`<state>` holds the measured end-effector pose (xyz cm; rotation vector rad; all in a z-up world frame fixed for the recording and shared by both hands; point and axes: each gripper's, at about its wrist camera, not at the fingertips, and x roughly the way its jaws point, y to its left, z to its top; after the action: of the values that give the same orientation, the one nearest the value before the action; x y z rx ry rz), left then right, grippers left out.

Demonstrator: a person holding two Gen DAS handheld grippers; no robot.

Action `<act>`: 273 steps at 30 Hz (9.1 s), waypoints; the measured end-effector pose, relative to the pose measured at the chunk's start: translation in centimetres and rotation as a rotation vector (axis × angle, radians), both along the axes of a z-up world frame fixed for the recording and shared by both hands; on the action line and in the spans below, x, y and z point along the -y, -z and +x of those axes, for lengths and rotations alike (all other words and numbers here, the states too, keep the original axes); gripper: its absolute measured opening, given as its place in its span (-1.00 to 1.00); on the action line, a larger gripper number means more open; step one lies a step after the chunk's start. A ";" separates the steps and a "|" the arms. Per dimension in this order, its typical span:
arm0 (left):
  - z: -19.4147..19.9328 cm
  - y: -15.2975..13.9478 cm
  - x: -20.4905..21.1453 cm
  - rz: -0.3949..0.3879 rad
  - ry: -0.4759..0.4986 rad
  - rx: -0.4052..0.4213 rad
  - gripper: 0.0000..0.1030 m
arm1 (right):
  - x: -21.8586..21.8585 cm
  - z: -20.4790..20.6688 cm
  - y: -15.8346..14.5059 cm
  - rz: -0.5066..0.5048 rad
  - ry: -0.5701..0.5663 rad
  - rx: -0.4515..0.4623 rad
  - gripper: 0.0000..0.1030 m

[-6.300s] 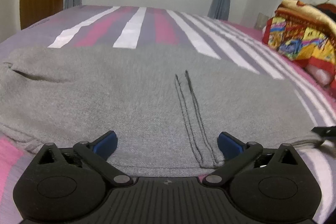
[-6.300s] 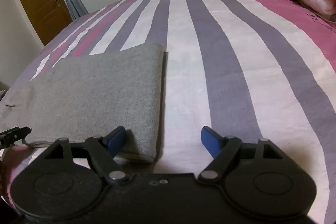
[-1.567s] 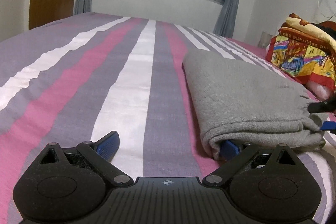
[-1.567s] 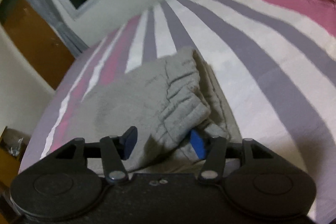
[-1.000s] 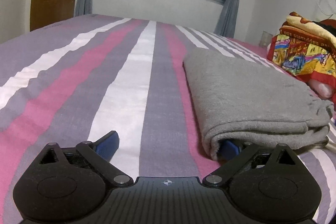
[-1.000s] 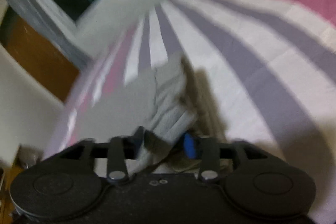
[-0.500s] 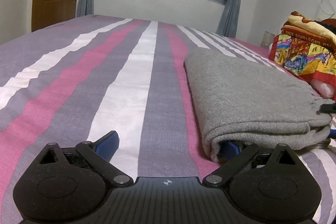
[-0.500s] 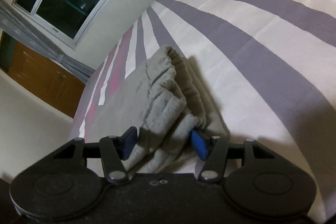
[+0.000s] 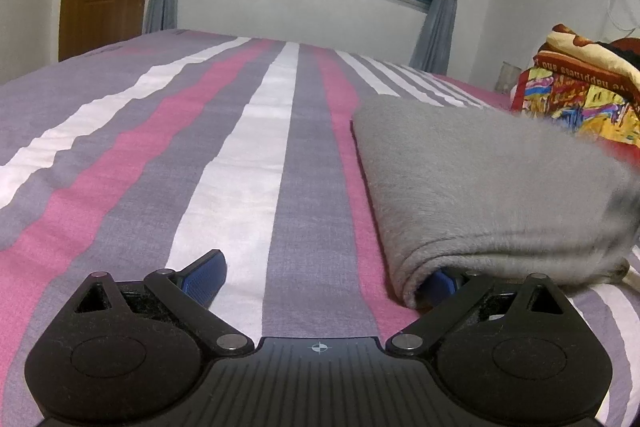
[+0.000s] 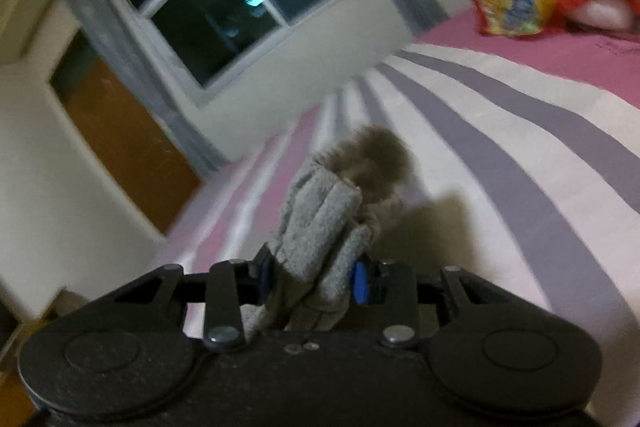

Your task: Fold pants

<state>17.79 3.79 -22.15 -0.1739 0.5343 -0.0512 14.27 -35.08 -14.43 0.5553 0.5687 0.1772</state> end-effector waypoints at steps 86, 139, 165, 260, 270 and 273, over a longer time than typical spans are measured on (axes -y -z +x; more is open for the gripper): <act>7.7 -4.5 3.3 0.089 0.246 -0.222 1.00 | -2.3 5.2 0.5 -0.398 -0.193 -0.277 0.79; 4.3 -1.7 -1.1 -0.158 0.216 -0.223 1.00 | 4.3 3.2 4.6 -0.051 -0.156 -0.174 0.99; 16.8 3.5 -1.8 -0.665 0.631 -0.307 0.15 | 8.9 9.7 8.9 0.433 -0.373 -0.133 0.13; 13.0 -5.5 -8.9 -0.370 0.065 -0.092 0.84 | -5.9 17.5 -2.9 0.011 -0.409 -0.160 1.00; 3.9 -14.3 -6.7 -0.132 -0.011 0.000 1.00 | -9.2 7.3 -10.4 -0.349 -0.354 -0.026 1.00; 0.8 -16.1 -5.7 -0.098 -0.023 0.012 1.00 | -9.4 4.1 -12.0 -0.382 -0.328 0.000 1.00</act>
<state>18.62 9.49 -6.06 -0.2752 0.5176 -0.0559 18.38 -25.63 -2.42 0.0885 0.6727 0.3698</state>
